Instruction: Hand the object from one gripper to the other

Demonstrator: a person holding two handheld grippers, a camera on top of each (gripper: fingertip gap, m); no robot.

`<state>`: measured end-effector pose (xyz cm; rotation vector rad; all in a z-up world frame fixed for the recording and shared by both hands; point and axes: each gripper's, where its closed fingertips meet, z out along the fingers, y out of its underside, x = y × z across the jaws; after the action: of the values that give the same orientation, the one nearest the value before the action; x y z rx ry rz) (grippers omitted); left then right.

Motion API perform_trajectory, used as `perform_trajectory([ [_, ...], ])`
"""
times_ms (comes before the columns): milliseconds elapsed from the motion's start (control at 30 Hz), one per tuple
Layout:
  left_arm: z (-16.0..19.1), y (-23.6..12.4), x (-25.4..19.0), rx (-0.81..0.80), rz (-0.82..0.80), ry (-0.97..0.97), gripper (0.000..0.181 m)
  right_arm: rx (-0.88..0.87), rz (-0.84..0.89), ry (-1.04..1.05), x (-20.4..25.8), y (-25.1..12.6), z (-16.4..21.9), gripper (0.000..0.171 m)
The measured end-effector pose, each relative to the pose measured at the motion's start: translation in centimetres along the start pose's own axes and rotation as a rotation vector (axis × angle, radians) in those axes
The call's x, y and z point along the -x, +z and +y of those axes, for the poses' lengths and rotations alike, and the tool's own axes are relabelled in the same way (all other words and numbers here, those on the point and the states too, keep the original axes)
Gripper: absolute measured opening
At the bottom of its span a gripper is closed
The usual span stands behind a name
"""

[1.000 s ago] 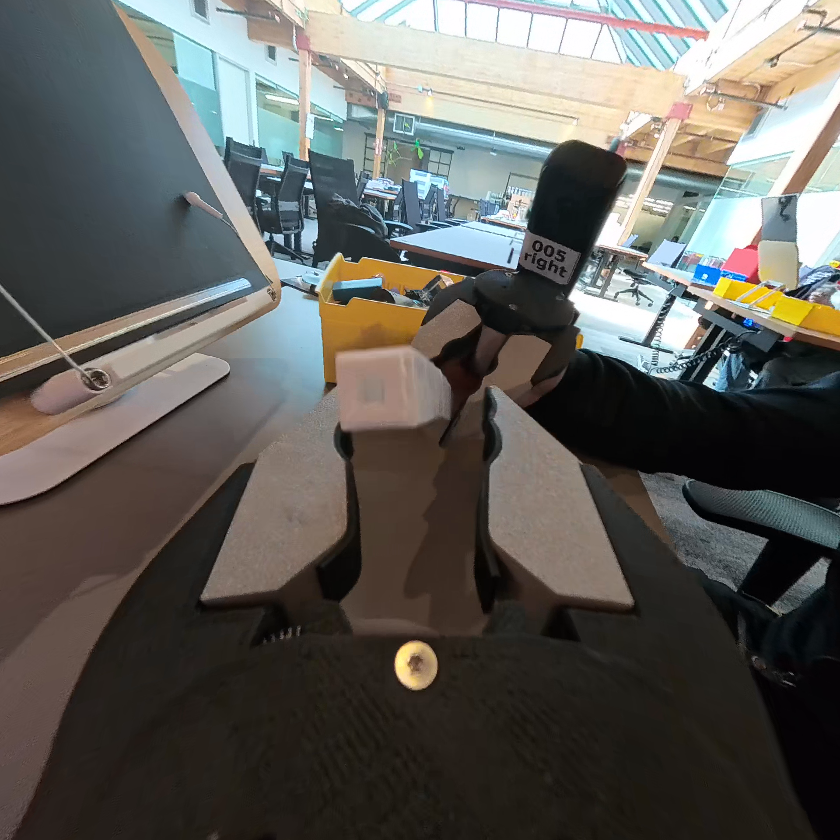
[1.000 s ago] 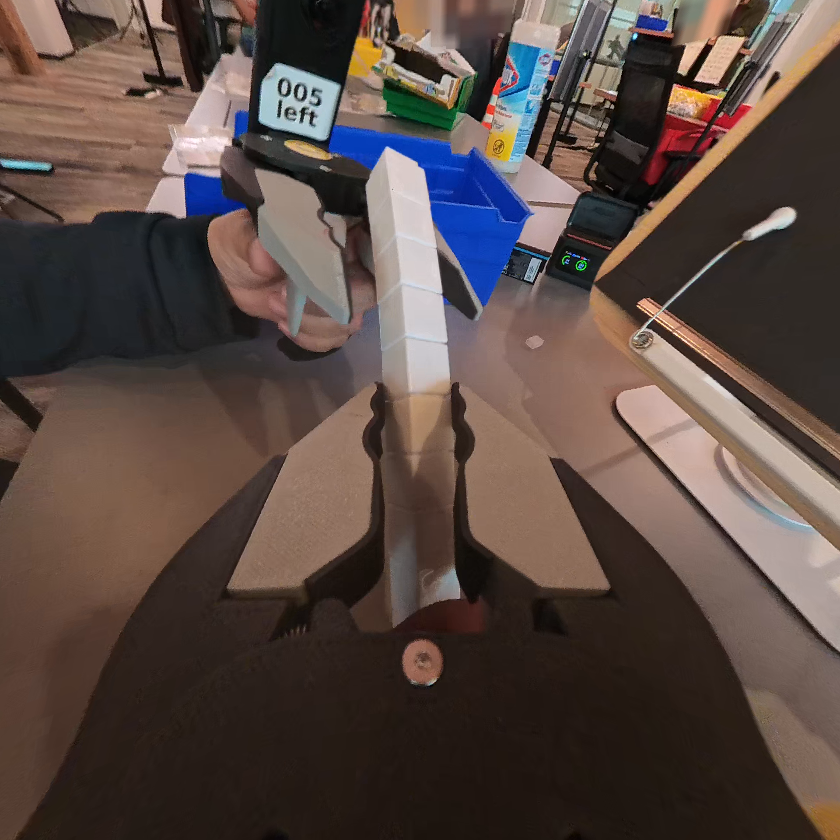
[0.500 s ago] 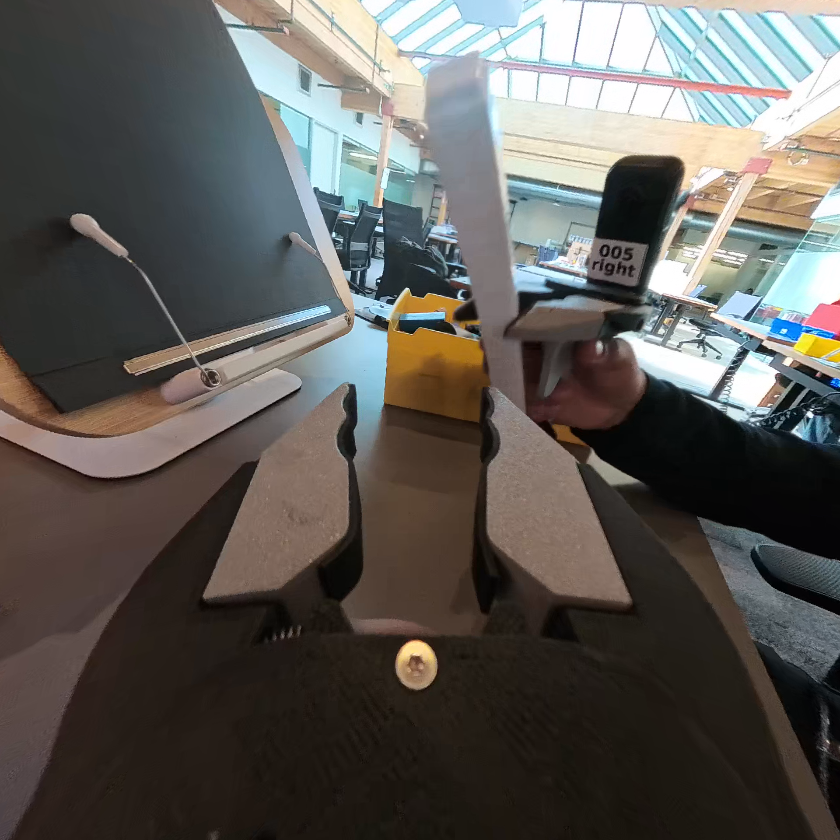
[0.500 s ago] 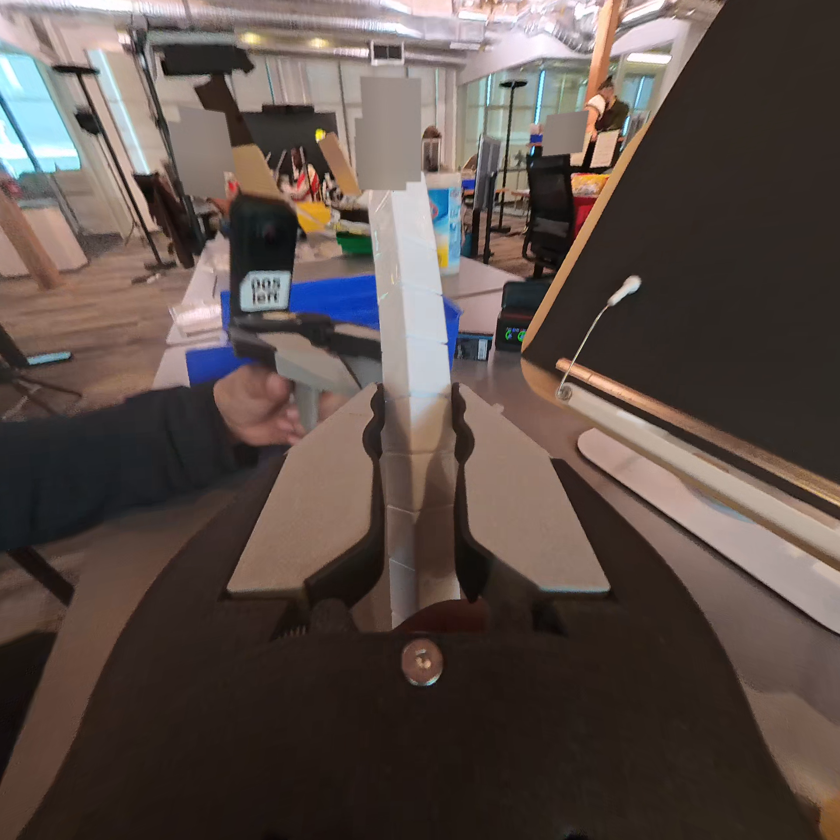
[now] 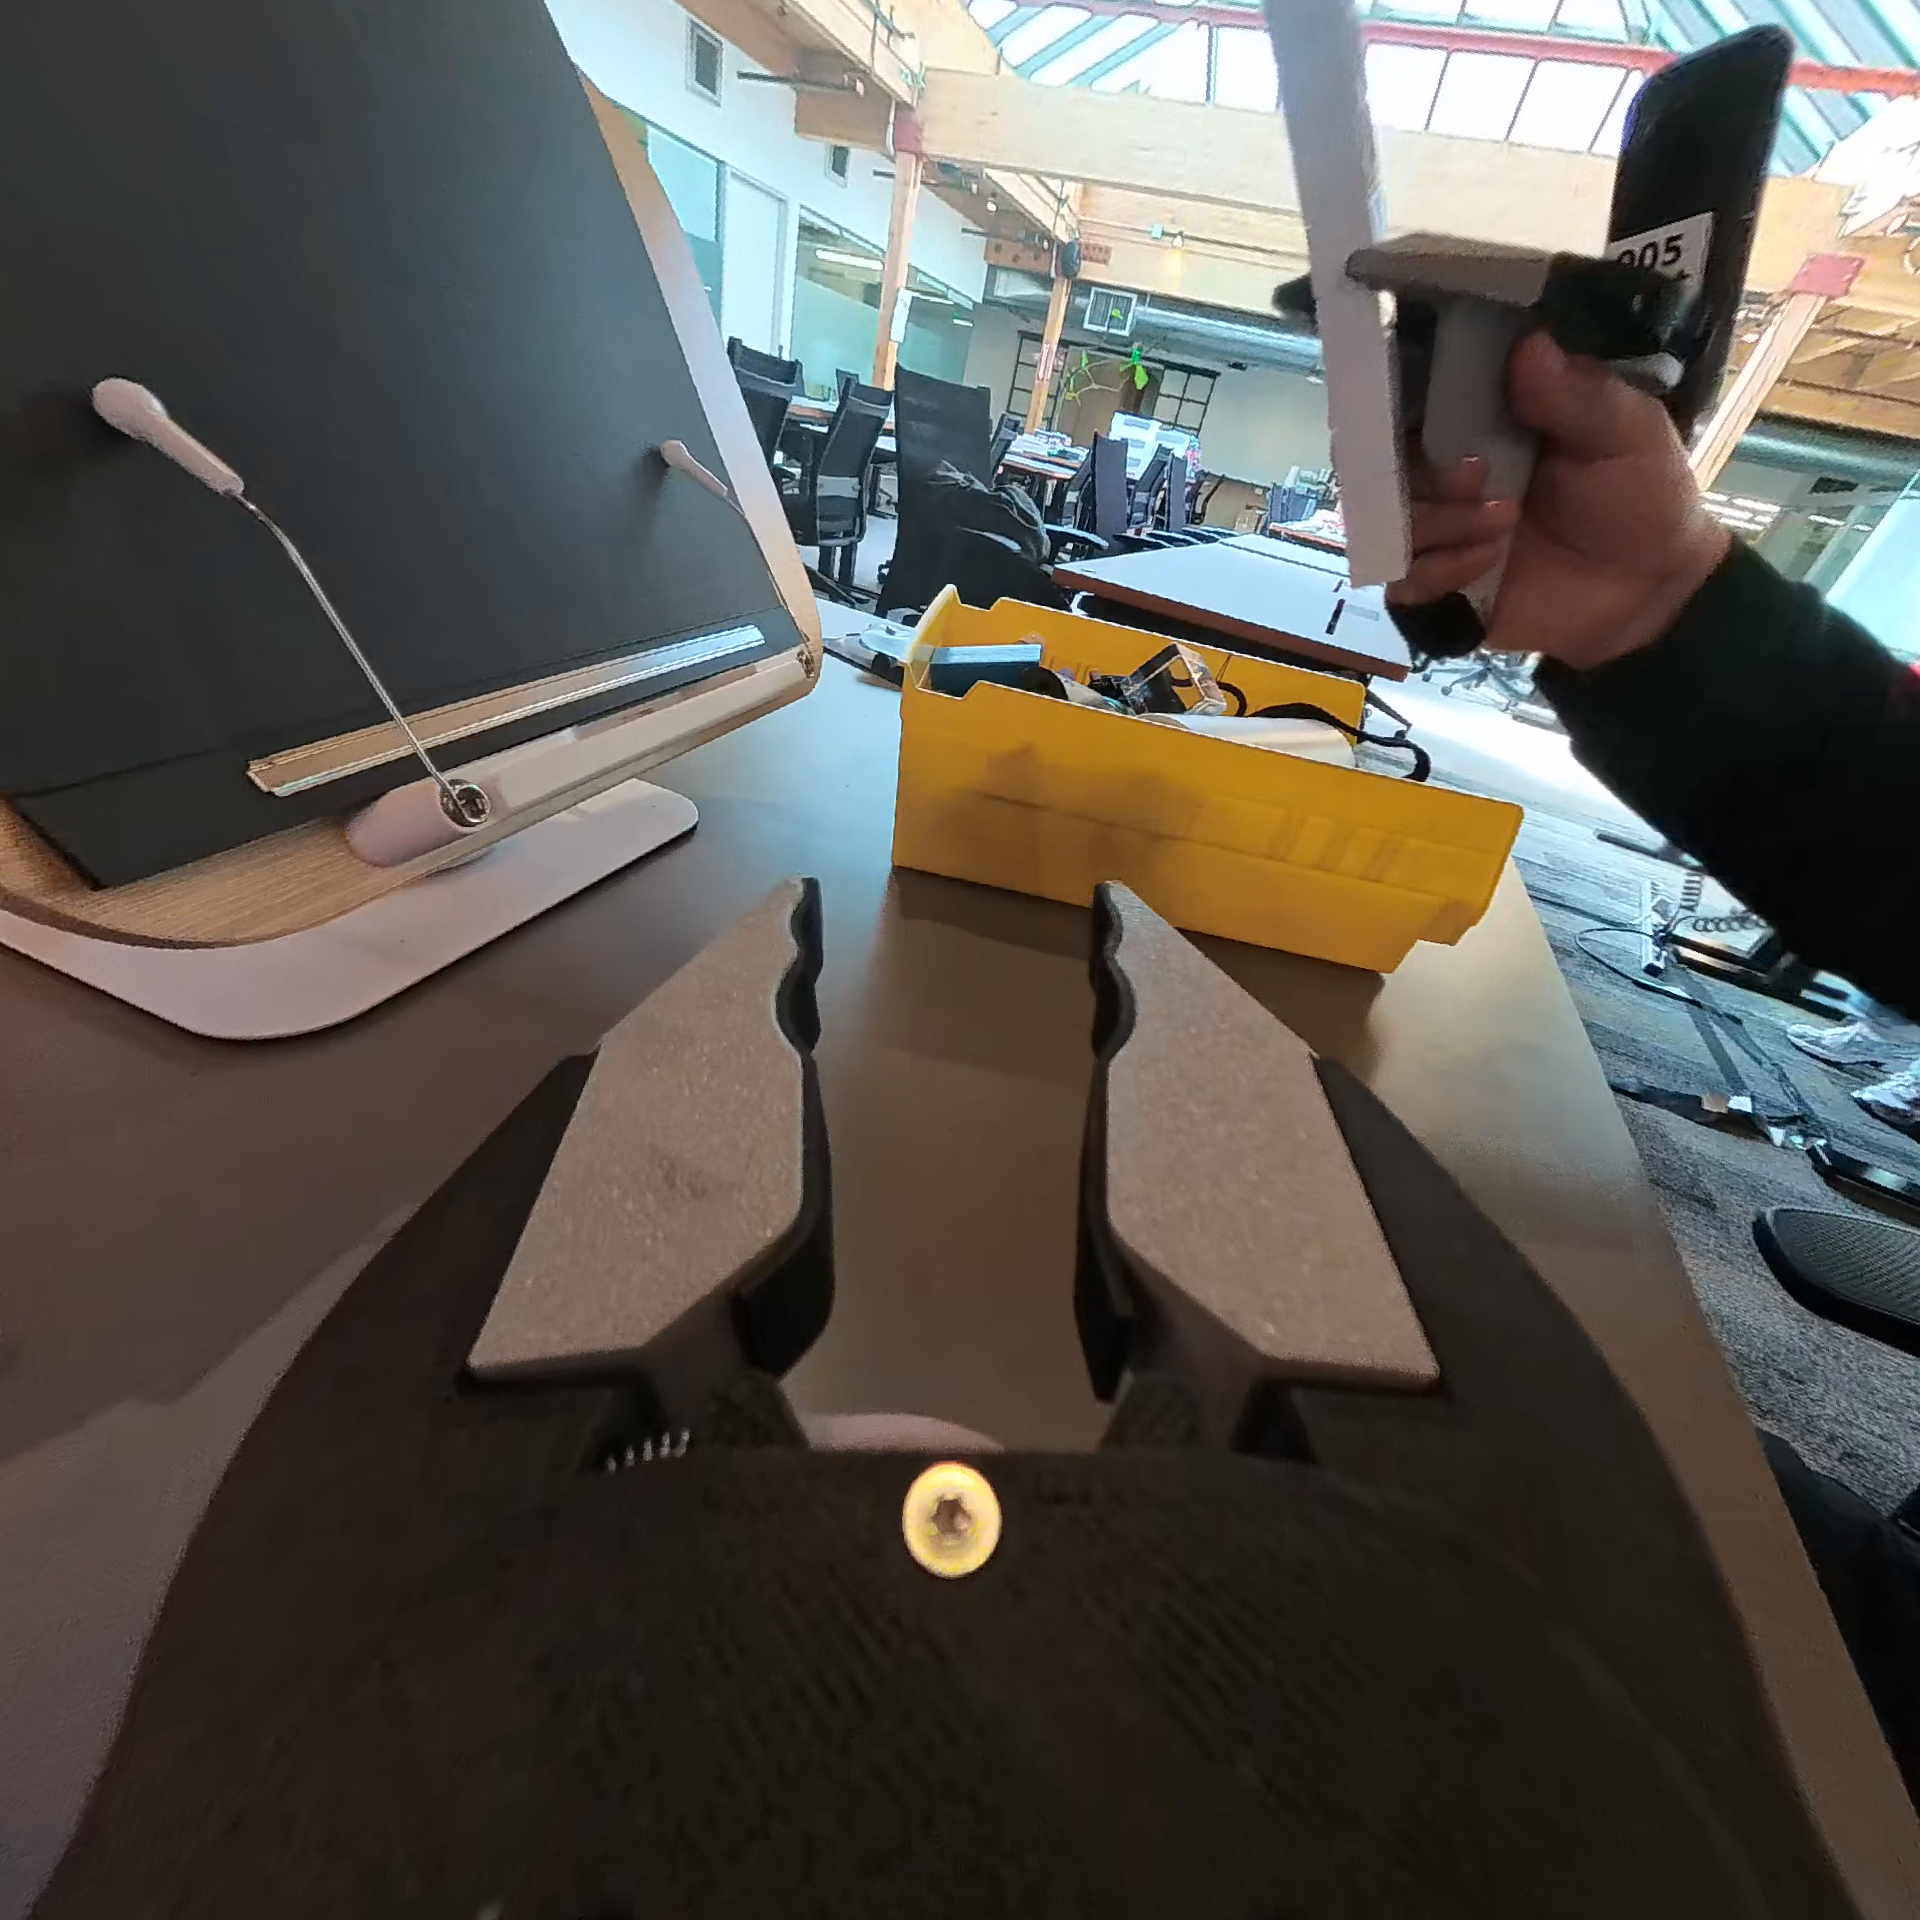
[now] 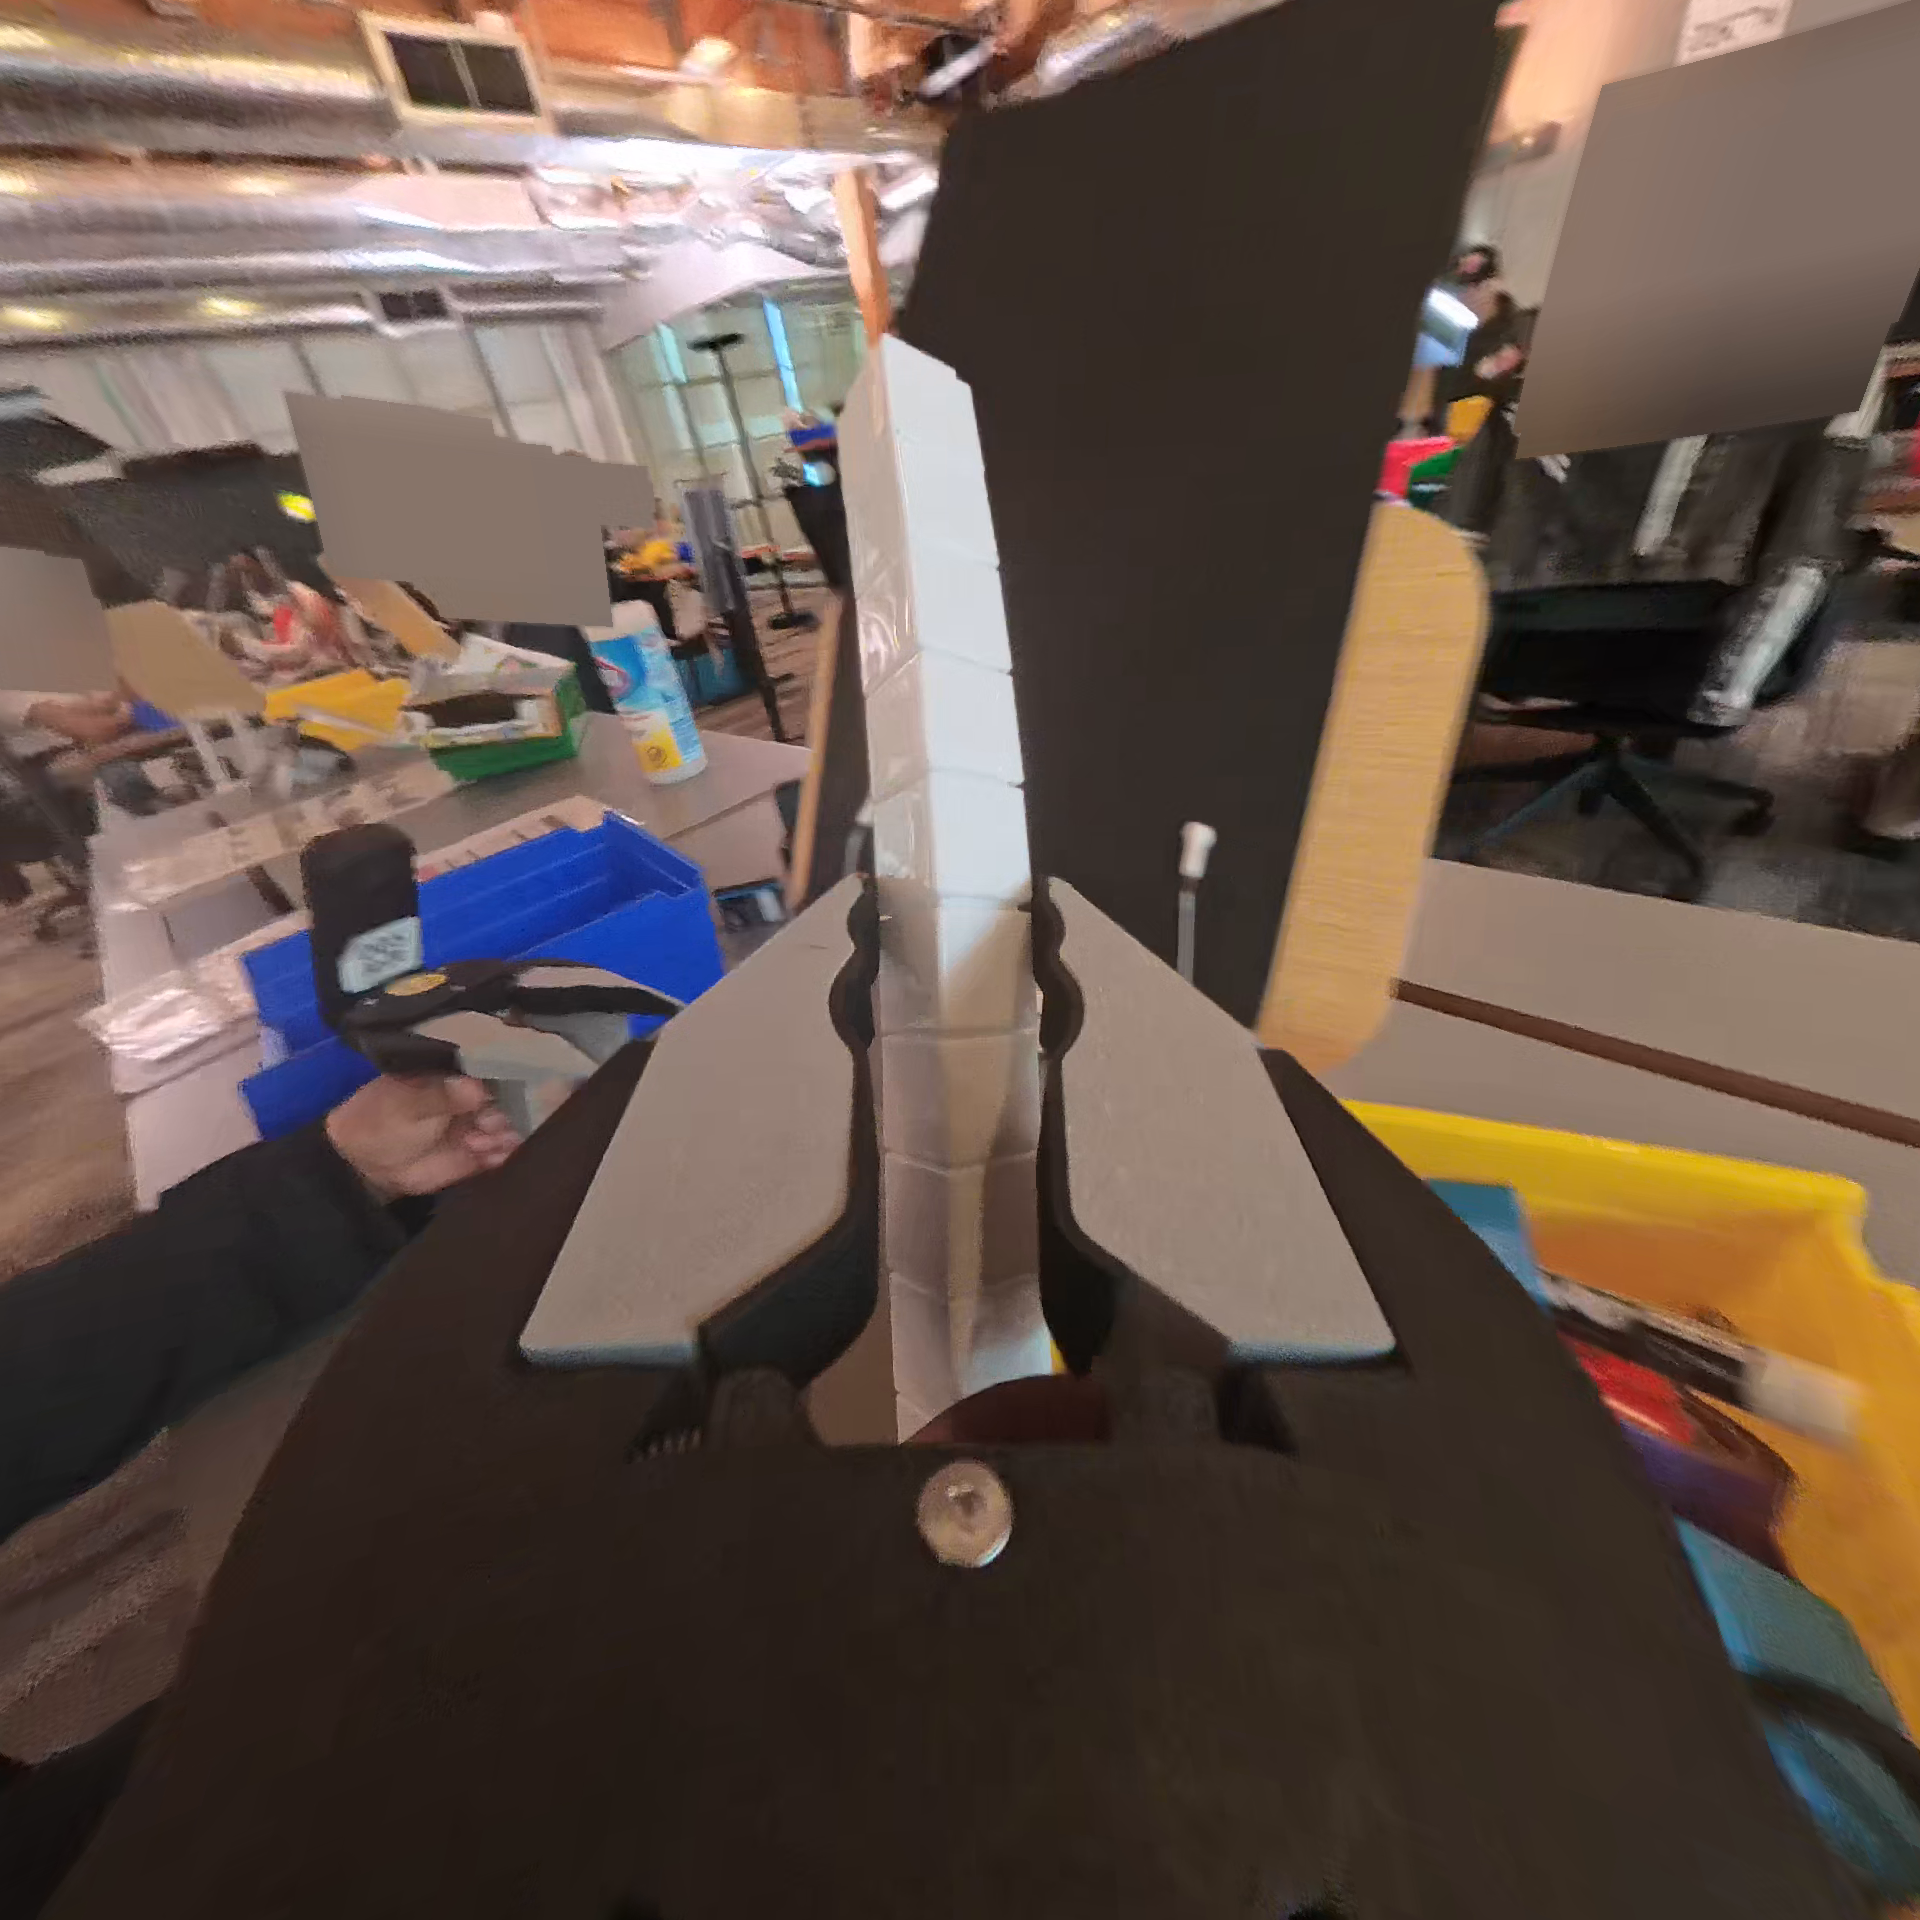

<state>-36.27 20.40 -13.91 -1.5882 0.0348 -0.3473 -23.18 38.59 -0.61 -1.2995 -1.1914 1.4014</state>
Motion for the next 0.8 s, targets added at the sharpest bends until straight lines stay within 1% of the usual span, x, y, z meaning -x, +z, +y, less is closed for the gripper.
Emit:
perform_trajectory([
  [67,0.1,0.0,0.0,0.004,-0.001,0.003,0.049,0.061,0.123,-0.064,-3.2,-1.4,0.5,0.026],
  [167,0.2,0.2,-0.2,0.004,0.006,-0.001,0.048,0.206,0.338,-0.194,-8.6,-3.8,2.3,0.026],
  [300,0.5,0.4,-0.5,0.022,0.016,-0.001,0.049,0.439,0.484,-0.261,-13.2,-6.1,6.2,0.026],
  [367,0.6,0.5,-0.6,0.029,0.019,0.007,0.049,0.542,0.526,-0.274,-14.7,-6.8,8.2,0.026],
  [467,0.7,0.5,-0.5,0.031,0.019,0.004,0.048,0.638,0.597,-0.299,-16.8,-7.8,10.2,0.027],
  [567,0.6,0.5,-0.5,0.029,0.022,-0.006,0.048,0.729,0.588,-0.253,-17.7,-8.0,12.8,0.026],
  [633,0.6,0.5,-0.6,0.028,0.021,-0.004,0.048,0.756,0.63,-0.273,-18.8,-8.3,13.4,0.026],
  [700,0.6,0.5,-0.7,0.029,0.027,-0.007,0.048,0.775,0.624,-0.282,-19.1,-8.0,13.7,0.026],
  [800,0.9,0.7,-0.9,0.045,0.036,-0.003,0.048,0.85,0.614,-0.317,-19.3,-7.6,14.0,0.026],
])
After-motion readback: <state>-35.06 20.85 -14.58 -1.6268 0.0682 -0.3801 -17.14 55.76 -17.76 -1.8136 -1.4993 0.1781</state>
